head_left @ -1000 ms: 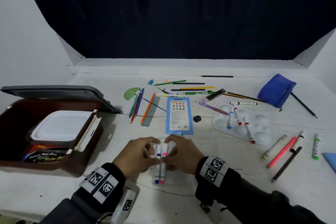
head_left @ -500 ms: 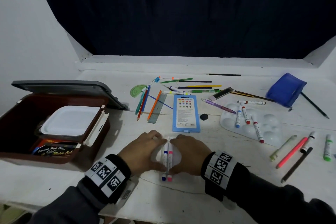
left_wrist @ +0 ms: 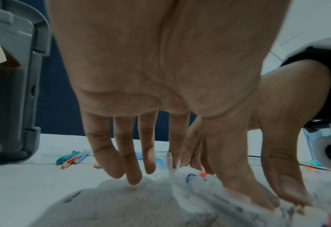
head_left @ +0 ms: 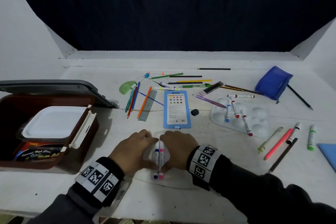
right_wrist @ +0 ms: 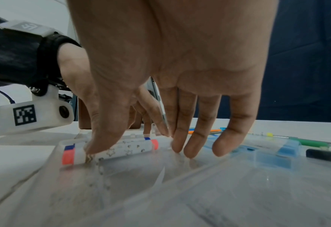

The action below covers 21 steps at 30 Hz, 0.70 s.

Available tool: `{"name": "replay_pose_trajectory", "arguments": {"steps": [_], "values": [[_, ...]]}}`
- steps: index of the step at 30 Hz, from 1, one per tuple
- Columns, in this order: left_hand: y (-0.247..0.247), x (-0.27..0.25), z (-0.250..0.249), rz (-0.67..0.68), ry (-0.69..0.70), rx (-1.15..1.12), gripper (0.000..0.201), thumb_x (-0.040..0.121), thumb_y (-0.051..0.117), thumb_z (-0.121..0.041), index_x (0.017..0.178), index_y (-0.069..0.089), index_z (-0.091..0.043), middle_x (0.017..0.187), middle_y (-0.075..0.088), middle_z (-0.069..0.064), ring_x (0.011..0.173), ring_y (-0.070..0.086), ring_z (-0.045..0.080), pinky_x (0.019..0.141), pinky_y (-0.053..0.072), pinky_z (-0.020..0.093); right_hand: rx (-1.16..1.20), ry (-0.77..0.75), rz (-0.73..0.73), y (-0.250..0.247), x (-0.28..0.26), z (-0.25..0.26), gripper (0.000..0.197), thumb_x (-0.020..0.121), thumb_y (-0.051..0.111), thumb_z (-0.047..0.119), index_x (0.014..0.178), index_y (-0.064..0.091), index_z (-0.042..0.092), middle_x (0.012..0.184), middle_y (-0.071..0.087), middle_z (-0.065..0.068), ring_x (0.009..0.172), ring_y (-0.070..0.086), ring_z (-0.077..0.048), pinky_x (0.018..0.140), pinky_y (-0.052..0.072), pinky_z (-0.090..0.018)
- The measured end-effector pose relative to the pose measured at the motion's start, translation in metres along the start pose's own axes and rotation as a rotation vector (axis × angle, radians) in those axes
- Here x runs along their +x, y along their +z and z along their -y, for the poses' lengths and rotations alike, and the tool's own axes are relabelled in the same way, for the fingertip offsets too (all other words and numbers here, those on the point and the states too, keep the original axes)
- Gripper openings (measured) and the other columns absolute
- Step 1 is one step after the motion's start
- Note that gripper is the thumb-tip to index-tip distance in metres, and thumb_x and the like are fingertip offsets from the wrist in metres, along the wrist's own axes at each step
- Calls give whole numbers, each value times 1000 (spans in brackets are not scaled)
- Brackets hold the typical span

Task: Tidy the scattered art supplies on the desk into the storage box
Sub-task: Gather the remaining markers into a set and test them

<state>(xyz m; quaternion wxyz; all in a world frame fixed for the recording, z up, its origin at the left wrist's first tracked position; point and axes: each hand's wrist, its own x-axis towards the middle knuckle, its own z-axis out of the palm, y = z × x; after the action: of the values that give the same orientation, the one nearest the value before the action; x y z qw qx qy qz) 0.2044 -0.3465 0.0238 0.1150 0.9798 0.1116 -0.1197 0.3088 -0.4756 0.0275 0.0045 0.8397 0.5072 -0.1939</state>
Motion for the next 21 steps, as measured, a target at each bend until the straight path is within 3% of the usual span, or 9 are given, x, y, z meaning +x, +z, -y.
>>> {"name": "replay_pose_trajectory", "arguments": {"steps": [2, 5, 8, 11, 14, 17, 21], "values": [[-2, -1, -4, 9, -17, 12, 80, 74, 76, -56, 143, 43, -32, 133, 43, -5, 120, 46, 15, 96, 45, 28, 29, 0, -7, 1, -2, -2, 67, 65, 82, 55, 116, 57, 18, 111, 61, -2, 102, 62, -23, 88, 52, -41], [-3, -1, -10, -33, -24, -27, 81, 73, 80, -50, 143, 42, -35, 132, 41, -6, 118, 47, 14, 94, 45, 25, 207, -2, -31, 3, -12, -11, 67, 74, 77, 48, 130, 51, 22, 126, 58, -2, 116, 56, -22, 99, 47, -39], [0, -5, -18, -147, -17, -134, 84, 75, 79, -46, 146, 34, -37, 132, 43, -8, 115, 51, 13, 91, 46, 25, 443, 12, -249, -3, -35, -30, 70, 81, 72, 44, 141, 40, 30, 133, 55, 6, 122, 50, -14, 105, 42, -36], [0, -4, -44, -337, 2, -311, 86, 79, 71, -58, 149, 22, -44, 120, 45, -17, 100, 54, 4, 83, 51, 25, 559, 50, -501, -13, -62, -61, 69, 85, 67, 42, 143, 30, 41, 125, 59, 14, 111, 56, -4, 97, 49, -32], [-1, 9, -77, -500, 85, -392, 75, 81, 61, -62, 147, 30, -44, 104, 51, -18, 82, 54, 4, 69, 48, 18, 602, 102, -646, -19, -86, -96, 60, 86, 67, 37, 137, 35, 42, 107, 63, 17, 95, 61, 0, 87, 52, -25], [-1, 28, -112, -558, 121, -468, 61, 82, 59, -61, 138, 39, -47, 94, 53, -16, 79, 54, 10, 66, 44, 12, 615, 142, -684, -16, -107, -133, 48, 86, 67, 33, 127, 43, 42, 92, 64, 16, 85, 63, 0, 82, 53, -24], [0, 60, -156, -470, 76, -581, 48, 85, 64, -56, 129, 48, -48, 94, 55, -15, 80, 57, 8, 64, 48, 15, 591, 223, -580, -11, -120, -185, 40, 85, 67, 35, 119, 45, 42, 87, 64, 14, 77, 63, -3, 77, 56, -30]]}}
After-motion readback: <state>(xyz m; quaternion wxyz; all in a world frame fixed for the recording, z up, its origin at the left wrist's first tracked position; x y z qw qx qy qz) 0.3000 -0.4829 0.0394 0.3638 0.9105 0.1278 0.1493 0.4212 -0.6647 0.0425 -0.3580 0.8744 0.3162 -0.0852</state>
